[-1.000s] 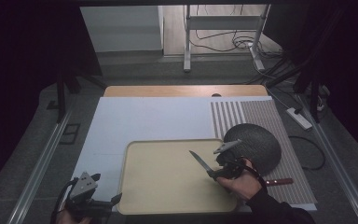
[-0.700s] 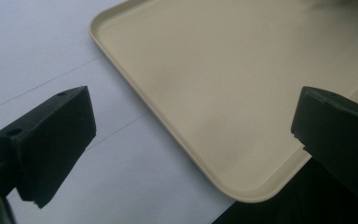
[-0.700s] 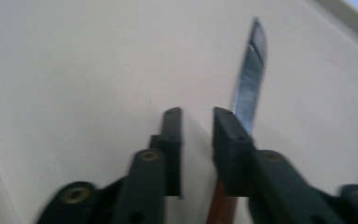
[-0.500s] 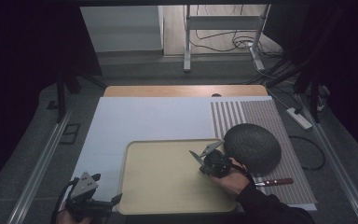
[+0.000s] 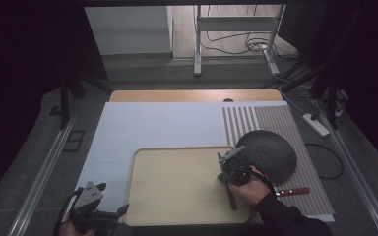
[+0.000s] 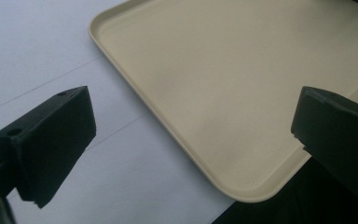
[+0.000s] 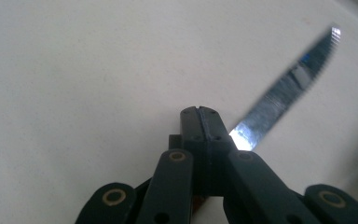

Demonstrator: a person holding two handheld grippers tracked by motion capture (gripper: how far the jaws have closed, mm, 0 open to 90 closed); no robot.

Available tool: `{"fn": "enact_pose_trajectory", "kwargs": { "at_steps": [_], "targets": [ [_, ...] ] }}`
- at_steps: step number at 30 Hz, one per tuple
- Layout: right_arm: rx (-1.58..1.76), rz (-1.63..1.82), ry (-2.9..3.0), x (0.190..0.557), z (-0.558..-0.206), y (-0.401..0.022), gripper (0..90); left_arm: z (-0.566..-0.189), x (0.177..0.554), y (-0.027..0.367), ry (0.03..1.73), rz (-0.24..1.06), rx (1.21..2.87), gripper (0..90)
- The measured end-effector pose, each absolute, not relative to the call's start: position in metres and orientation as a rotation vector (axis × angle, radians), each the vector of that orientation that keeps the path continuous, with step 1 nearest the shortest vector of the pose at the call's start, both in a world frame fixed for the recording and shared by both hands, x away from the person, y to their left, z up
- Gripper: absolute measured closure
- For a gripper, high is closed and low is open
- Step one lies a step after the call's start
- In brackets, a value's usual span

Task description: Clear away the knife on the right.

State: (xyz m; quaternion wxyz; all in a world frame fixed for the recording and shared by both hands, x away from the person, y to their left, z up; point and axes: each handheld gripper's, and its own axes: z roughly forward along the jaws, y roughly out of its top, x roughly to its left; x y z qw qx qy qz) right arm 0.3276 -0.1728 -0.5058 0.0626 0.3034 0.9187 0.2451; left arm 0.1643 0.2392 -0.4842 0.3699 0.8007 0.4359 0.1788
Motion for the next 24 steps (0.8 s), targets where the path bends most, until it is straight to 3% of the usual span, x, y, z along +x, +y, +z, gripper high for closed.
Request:
{"fn": "enact_pose_trajectory", "kwargs": {
  "at_steps": [24],
  "targets": [
    [1.128,0.699,2.713,0.335,-0.502,-0.209,90.0,-0.484,0.164,0.239,1.119,0.457,2.052,0.0]
  ]
}}
